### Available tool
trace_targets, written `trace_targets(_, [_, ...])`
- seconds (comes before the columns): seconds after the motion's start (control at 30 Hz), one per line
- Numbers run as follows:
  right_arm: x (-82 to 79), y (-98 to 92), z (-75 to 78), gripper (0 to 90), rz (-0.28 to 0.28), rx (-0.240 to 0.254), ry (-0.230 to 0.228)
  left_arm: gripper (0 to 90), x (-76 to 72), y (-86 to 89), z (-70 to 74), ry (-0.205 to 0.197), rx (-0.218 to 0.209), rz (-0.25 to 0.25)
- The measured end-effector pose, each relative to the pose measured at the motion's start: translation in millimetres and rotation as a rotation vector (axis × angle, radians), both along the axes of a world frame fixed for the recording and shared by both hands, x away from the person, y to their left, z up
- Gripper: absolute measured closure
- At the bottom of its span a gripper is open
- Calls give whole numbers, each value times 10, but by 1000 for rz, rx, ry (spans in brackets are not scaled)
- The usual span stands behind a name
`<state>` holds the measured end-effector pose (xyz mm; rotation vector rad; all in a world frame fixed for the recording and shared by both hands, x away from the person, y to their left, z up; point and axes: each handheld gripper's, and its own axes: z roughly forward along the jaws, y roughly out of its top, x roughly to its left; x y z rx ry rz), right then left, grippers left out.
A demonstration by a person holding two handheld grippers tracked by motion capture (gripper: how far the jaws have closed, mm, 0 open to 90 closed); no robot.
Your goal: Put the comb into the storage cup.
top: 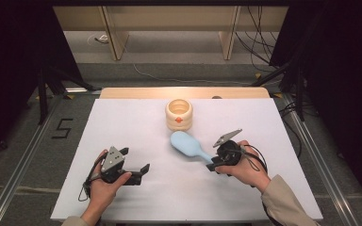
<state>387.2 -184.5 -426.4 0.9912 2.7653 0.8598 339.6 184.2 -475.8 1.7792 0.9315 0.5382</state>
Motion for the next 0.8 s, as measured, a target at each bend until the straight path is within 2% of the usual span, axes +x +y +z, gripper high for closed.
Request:
trace_targets(0.1, [50, 10, 38, 496, 2, 32, -24, 0, 1, 0, 0, 0, -3, 1])
trace_targets(0.17, [87, 26, 54, 434, -2, 44, -20, 0, 4, -1, -1, 2, -3, 0])
trace_targets(0.23, [137, 38, 55, 370, -10, 43, -18, 0, 3, 1, -1, 2, -4, 0])
trace_targets(0.37, [211, 48, 68, 314, -4, 33, -33, 0, 0, -10, 3, -2, -8, 1])
trace_targets(0.4, [261, 56, 75, 279, -2, 26, -35, 0, -1, -12, 3, -2, -7, 0])
trace_targets(0.5, [307, 69, 75, 250, -7, 20, -36, 0, 0, -10, 1, -2, -8, 1])
trace_targets(0.77, [480, 162, -5, 207, 27, -45, 17, 0, 2, -7, -2, 2, -8, 1])
trace_targets(0.8, [518, 184, -44, 200, 37, -67, 35, 0, 1, -5, -2, 1, -7, 0])
